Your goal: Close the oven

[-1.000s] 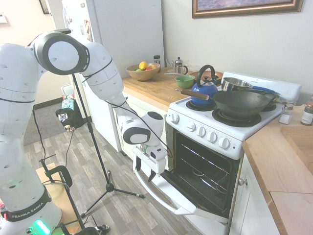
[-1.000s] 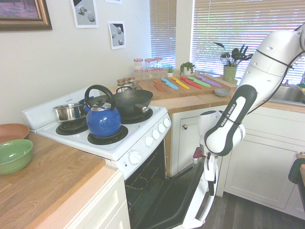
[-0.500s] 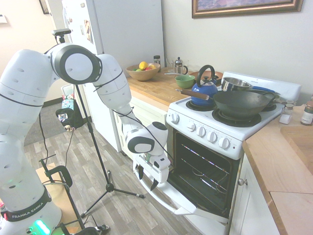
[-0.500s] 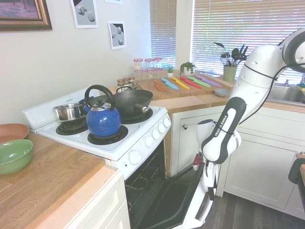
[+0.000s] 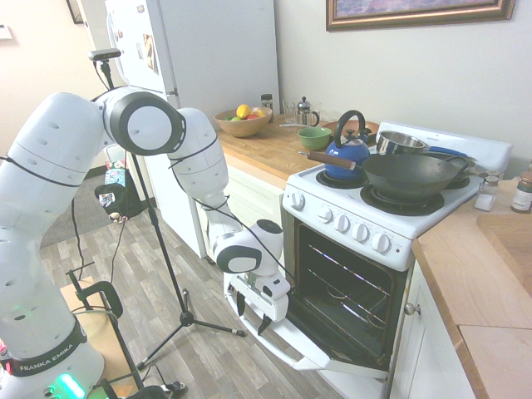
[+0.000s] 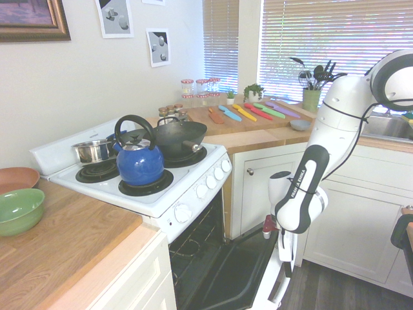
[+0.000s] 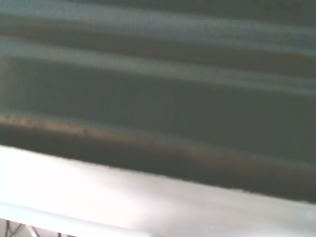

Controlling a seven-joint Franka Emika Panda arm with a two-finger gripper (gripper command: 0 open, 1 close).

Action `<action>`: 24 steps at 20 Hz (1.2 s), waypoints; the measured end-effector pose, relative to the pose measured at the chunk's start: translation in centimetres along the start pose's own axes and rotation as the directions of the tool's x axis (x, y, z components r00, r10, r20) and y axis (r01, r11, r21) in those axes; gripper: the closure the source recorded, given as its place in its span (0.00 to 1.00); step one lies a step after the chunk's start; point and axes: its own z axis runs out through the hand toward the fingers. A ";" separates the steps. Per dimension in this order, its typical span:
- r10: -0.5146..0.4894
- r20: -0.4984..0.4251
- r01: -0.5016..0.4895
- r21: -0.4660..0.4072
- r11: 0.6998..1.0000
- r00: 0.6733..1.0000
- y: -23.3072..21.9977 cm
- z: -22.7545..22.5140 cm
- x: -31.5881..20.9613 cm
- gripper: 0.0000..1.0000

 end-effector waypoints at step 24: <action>-0.082 -0.317 0.135 0.146 0.980 0.945 -16.8 -14.8 2.2 0.00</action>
